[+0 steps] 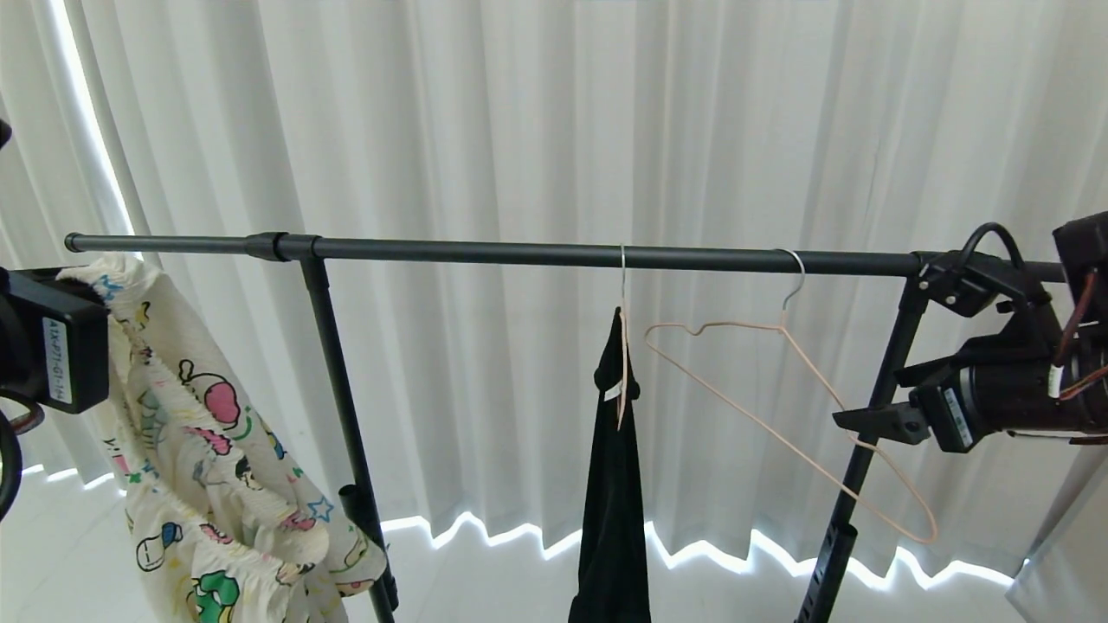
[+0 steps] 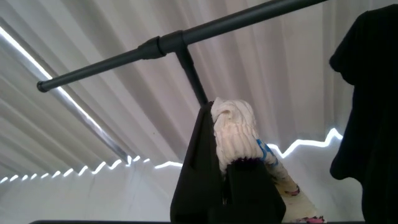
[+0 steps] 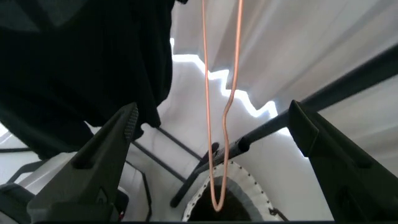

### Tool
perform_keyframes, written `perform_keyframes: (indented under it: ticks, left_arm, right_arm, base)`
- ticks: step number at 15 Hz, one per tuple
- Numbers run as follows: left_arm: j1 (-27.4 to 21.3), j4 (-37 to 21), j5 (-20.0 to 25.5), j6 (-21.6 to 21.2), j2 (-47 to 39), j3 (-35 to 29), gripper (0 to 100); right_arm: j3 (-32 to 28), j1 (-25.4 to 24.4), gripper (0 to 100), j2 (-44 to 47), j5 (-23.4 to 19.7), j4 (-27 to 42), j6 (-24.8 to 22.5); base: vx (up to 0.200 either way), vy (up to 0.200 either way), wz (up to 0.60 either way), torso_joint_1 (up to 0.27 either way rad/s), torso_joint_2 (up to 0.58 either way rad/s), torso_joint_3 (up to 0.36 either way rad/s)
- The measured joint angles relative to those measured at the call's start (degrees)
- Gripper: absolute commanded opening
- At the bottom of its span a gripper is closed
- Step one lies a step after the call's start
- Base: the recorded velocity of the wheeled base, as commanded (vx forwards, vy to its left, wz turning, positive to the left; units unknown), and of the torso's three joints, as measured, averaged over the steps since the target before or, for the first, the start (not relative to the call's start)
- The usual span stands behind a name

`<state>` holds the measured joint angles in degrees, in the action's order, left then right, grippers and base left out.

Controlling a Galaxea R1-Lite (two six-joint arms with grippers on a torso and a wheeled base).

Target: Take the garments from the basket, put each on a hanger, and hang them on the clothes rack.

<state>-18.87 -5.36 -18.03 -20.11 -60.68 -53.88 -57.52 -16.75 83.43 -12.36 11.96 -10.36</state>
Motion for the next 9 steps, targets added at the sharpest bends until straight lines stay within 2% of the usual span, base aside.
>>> perform_keyframes:
  ticks: [4, 9]
  left_arm:
    - [-0.01, 0.01, -3.16, 0.0, 0.79, 0.11, 0]
    - [-0.01, 0.0, -3.56, -0.09, 0.96, 0.72, 0]
  right_arm:
    - [-0.15, 3.11, 100, 7.63, -2.47, -6.7, 0.16]
    - [1.12, 5.03, 100, 13.36, -4.04, -10.08, 1.22]
  base:
    - [0.0, 0.0, 0.0, 0.0, 0.0, 0.0]
    - [0.0, 0.0, 0.0, 0.0, 0.0, 0.0]
